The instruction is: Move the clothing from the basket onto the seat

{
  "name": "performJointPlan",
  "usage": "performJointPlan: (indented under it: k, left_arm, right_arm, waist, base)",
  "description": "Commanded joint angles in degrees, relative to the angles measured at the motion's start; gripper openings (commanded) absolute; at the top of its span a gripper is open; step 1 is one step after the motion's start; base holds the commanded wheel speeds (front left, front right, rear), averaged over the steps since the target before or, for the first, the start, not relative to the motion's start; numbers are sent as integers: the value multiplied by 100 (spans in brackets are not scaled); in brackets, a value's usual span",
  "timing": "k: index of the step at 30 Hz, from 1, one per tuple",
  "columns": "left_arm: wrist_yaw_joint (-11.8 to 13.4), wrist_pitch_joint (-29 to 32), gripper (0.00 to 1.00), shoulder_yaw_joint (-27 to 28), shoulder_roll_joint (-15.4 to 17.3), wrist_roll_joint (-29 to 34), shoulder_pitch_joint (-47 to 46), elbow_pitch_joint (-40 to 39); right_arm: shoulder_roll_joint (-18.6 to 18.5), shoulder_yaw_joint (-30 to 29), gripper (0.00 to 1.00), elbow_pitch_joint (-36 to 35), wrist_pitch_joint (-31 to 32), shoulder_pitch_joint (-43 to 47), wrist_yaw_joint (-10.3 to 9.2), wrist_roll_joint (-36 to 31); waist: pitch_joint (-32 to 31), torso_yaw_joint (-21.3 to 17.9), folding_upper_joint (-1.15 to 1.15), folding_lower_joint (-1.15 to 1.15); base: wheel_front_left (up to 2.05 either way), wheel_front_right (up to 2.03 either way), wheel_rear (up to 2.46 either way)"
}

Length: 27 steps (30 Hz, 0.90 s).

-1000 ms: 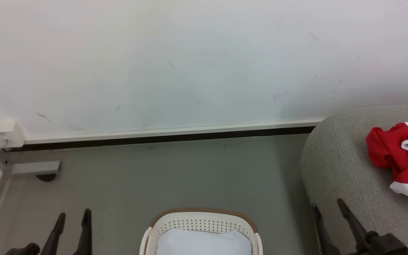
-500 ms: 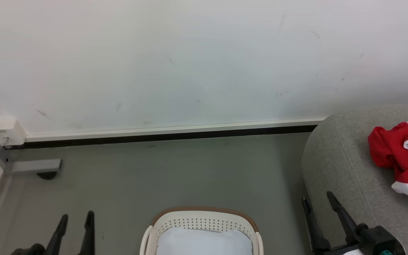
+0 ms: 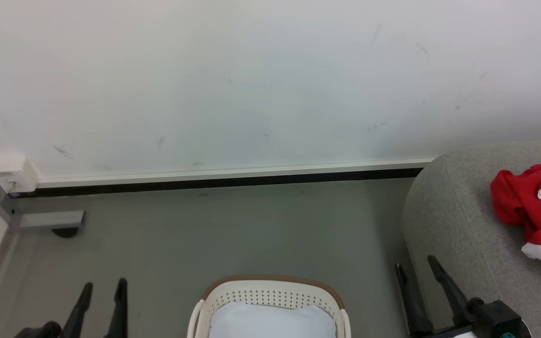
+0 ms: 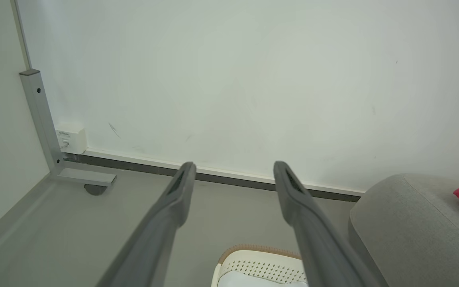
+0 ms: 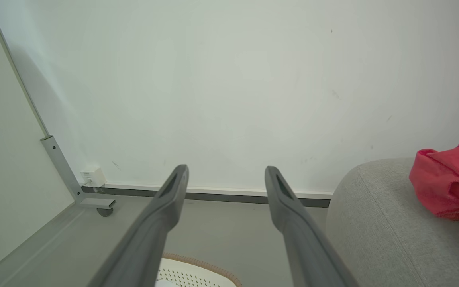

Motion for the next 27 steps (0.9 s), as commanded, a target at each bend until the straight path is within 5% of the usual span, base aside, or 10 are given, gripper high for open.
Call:
performJointPlan:
  k: [1,5,27]
  left_arm:
    - [1,0,0,-19,-5,-1,2,10]
    - [2,3,0,-60,-100,-5,74,162]
    - [-2,612,0,127,-275,-1979,-215,178]
  right_arm:
    - [1,5,0,11,1,4,1,13]
    - [1,17,0,145,12,125,1,18]
    - [-144,-331,0,53,458,20,-1,2305]
  waist:
    - [-2,4,0,0]
    - [-3,5,0,0]
    - [14,76,0,0]
  base:
    - [0,0,0]
    - [0,0,0]
    - [0,0,0]
